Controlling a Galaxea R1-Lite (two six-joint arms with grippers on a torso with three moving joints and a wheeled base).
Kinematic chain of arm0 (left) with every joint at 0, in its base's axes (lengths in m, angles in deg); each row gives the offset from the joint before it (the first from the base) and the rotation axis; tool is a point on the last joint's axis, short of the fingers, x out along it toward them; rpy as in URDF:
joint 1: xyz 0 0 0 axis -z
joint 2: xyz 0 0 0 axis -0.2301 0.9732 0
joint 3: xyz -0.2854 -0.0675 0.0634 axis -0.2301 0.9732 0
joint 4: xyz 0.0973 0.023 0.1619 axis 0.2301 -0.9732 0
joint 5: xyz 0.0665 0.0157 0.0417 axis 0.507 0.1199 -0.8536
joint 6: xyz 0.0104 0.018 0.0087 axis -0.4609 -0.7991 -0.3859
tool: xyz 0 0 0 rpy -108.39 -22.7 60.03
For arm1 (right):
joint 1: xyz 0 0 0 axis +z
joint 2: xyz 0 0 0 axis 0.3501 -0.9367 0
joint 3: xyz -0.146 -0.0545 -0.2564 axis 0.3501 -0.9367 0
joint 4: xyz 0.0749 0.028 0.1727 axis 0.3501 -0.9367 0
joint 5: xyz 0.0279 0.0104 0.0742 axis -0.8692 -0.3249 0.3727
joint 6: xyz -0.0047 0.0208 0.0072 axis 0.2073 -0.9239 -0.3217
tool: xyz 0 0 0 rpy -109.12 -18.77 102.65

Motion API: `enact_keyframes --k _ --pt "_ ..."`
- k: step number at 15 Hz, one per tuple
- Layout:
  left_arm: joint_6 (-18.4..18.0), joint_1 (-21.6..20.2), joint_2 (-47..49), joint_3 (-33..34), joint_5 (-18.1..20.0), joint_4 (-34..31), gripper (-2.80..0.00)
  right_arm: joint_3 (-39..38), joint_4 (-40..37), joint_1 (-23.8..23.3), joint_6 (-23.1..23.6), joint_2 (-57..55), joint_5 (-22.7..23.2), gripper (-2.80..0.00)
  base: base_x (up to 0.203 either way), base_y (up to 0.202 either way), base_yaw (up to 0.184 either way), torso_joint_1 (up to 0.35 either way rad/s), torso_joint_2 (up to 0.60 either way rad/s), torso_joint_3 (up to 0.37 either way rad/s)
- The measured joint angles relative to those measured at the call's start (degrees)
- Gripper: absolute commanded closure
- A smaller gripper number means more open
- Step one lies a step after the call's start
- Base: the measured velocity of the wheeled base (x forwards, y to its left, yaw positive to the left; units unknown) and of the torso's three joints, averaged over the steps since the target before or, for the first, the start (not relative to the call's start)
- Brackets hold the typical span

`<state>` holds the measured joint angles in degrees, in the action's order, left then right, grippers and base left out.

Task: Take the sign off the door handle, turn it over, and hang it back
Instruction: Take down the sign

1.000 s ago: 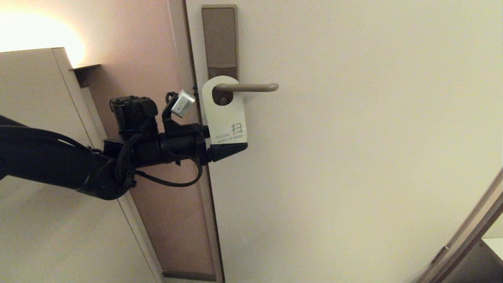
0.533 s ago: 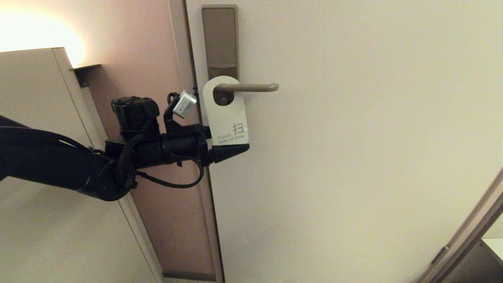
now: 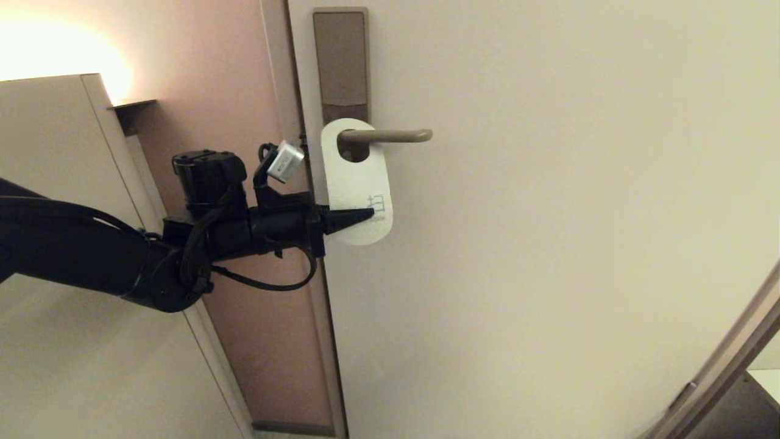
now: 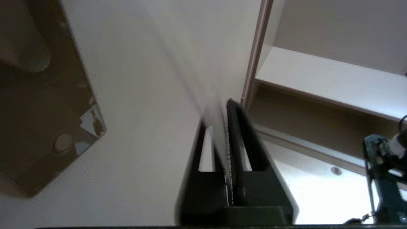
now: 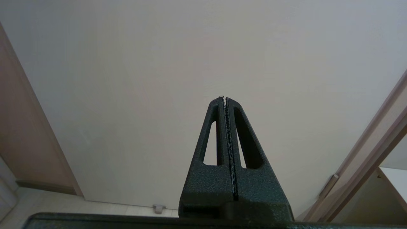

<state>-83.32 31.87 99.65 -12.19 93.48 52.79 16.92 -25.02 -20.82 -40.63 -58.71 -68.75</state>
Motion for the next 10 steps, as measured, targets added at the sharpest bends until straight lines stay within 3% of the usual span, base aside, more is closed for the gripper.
enact_keyframes --k 6,10 --pt "-0.7 -0.2 -0.4 0.9 -0.7 0.1 0.0 0.0 0.0 0.0 0.0 0.0 0.0 0.0 0.0 0.0 0.0 0.0 0.0 0.0" --pt "-0.8 -0.2 -0.5 1.1 -4.1 0.0 0.0 0.0 0.0 0.0 0.0 0.0 0.0 0.0 0.0 0.0 0.0 0.0 0.0 0.0"
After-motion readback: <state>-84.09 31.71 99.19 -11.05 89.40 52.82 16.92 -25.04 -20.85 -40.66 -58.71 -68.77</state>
